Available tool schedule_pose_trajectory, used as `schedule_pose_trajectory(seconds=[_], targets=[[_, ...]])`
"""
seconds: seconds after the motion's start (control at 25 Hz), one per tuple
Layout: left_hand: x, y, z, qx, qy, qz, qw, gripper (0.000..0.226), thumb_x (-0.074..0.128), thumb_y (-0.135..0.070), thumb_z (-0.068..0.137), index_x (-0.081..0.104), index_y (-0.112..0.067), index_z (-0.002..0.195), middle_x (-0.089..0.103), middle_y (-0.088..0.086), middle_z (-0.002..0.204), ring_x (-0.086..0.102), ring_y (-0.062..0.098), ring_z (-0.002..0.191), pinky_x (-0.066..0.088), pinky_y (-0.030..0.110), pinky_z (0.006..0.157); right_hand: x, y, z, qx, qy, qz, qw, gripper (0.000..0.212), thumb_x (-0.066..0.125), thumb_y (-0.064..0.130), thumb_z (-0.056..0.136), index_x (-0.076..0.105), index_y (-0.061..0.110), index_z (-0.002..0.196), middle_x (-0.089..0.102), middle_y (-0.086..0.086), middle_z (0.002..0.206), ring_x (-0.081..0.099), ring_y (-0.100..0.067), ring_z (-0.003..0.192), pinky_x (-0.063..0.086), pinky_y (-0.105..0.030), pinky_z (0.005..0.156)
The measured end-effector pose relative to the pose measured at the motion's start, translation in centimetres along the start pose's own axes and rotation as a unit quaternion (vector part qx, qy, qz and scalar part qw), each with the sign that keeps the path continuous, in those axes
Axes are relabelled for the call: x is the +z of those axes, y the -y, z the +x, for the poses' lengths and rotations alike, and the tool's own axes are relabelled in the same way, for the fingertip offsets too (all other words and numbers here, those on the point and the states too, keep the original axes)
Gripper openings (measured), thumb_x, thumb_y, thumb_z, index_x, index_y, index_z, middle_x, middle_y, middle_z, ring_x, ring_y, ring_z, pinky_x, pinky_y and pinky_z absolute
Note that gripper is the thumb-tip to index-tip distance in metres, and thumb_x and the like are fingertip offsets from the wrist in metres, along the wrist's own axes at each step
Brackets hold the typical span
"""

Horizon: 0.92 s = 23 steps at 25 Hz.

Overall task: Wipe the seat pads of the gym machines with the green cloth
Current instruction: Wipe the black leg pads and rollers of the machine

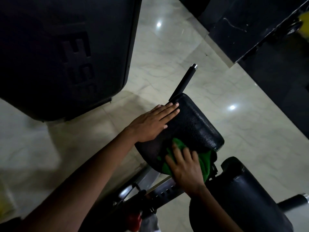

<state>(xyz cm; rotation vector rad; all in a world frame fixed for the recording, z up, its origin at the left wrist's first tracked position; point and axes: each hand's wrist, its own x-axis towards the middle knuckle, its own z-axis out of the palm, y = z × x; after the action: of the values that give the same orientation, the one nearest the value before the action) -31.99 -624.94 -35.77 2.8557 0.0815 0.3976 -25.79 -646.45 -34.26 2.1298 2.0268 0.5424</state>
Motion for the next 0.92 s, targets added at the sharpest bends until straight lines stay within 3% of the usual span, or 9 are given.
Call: schedule_pose_trajectory(seconds=[0.08, 0.12, 0.28, 0.36, 0.48, 0.56, 0.8, 0.84, 0.92], targets=[[-0.5, 0.3, 0.0, 0.006, 0.006, 0.018, 1.000, 0.063, 0.040, -0.016, 0.097, 0.010, -0.014, 0.153, 0.003, 0.002, 0.160, 0.003, 0.014, 0.147, 0.001, 0.028, 0.117, -0.7, -1.4, 0.4, -0.045, 0.028, 0.000, 0.999, 0.051, 0.073, 0.033, 0.059, 0.057, 0.022, 0.106, 0.043, -0.015, 0.124, 0.042, -0.030, 0.089, 0.036, -0.041, 0.073], [-0.8, 0.5, 0.0, 0.008, 0.006, 0.027, 1.000, 0.064, 0.041, -0.015, 0.096, 0.010, -0.015, 0.152, 0.004, 0.002, 0.160, 0.005, 0.014, 0.147, 0.004, 0.029, 0.117, -1.1, -2.6, 1.2, -0.008, 0.025, -0.005, 1.000, 0.065, 0.081, 0.035, 0.052, 0.053, 0.021, 0.108, 0.045, -0.016, 0.123, 0.044, -0.032, 0.090, 0.041, -0.042, 0.072], [-0.5, 0.7, -0.8, -0.005, 0.011, 0.028, 1.000, 0.061, 0.031, -0.020, 0.098, 0.006, -0.014, 0.152, 0.000, 0.001, 0.160, 0.001, 0.014, 0.147, 0.000, 0.029, 0.118, -2.0, -5.5, 4.8, 0.274, -0.025, 0.013, 0.961, 0.058, 0.080, 0.032, 0.065, 0.055, 0.014, 0.114, 0.049, -0.020, 0.121, 0.047, -0.036, 0.092, 0.043, -0.043, 0.071], [0.4, 0.2, -1.5, -0.027, -0.002, -0.007, 1.000, 0.059, 0.026, -0.024, 0.097, 0.008, -0.011, 0.152, 0.001, 0.003, 0.160, 0.001, 0.015, 0.147, -0.002, 0.026, 0.118, -1.3, -4.0, 4.4, 0.235, -0.037, 0.006, 0.971, 0.052, 0.076, 0.032, 0.067, 0.056, 0.013, 0.112, 0.049, -0.022, 0.123, 0.046, -0.035, 0.092, 0.041, -0.043, 0.071], [1.7, -1.1, -2.8, -0.082, -0.014, -0.066, 0.994, 0.061, 0.026, -0.027, 0.097, 0.007, -0.011, 0.153, -0.002, 0.002, 0.160, -0.001, 0.014, 0.147, 0.002, 0.026, 0.117, -0.6, -1.6, 2.0, 0.019, 0.004, 0.017, 1.000, 0.060, 0.083, 0.029, 0.058, 0.052, 0.017, 0.108, 0.043, -0.019, 0.124, 0.042, -0.032, 0.090, 0.034, -0.040, 0.073], [2.4, -2.0, -3.6, -0.116, -0.023, -0.096, 0.988, 0.060, 0.026, -0.028, 0.098, 0.006, -0.012, 0.153, -0.005, 0.001, 0.161, -0.004, 0.012, 0.147, 0.003, 0.027, 0.118, -1.1, -2.9, 2.4, -0.044, 0.025, 0.016, 0.999, 0.061, 0.083, 0.029, 0.057, 0.050, 0.020, 0.108, 0.042, -0.016, 0.124, 0.042, -0.031, 0.090, 0.035, -0.039, 0.072], [4.2, -5.0, -5.3, -0.220, -0.070, -0.147, 0.962, 0.058, 0.023, -0.031, 0.101, 0.006, -0.009, 0.152, -0.003, 0.004, 0.161, -0.004, 0.014, 0.147, 0.002, 0.029, 0.119, -1.2, -6.4, 8.9, 0.210, -0.016, 0.001, 0.978, 0.053, 0.077, 0.031, 0.065, 0.058, 0.013, 0.111, 0.051, -0.021, 0.117, 0.049, -0.037, 0.090, 0.042, -0.042, 0.068], [4.6, -5.3, -5.6, -0.230, -0.076, -0.152, 0.958, 0.059, 0.024, -0.031, 0.101, 0.007, -0.007, 0.152, -0.002, 0.005, 0.161, -0.004, 0.015, 0.147, 0.003, 0.030, 0.119, -1.1, -5.6, 8.9, 0.213, -0.017, 0.005, 0.977, 0.051, 0.075, 0.032, 0.067, 0.058, 0.012, 0.111, 0.050, -0.021, 0.119, 0.048, -0.037, 0.091, 0.042, -0.042, 0.069], [5.2, -5.7, -6.2, -0.246, -0.089, -0.166, 0.951, 0.059, 0.026, -0.031, 0.101, 0.008, -0.005, 0.151, -0.002, 0.007, 0.160, -0.002, 0.018, 0.148, 0.006, 0.032, 0.119, -0.5, -3.5, 7.4, 0.108, -0.020, 0.006, 0.994, 0.042, 0.069, 0.034, 0.073, 0.058, 0.014, 0.109, 0.046, -0.021, 0.122, 0.044, -0.035, 0.093, 0.040, -0.042, 0.072]])
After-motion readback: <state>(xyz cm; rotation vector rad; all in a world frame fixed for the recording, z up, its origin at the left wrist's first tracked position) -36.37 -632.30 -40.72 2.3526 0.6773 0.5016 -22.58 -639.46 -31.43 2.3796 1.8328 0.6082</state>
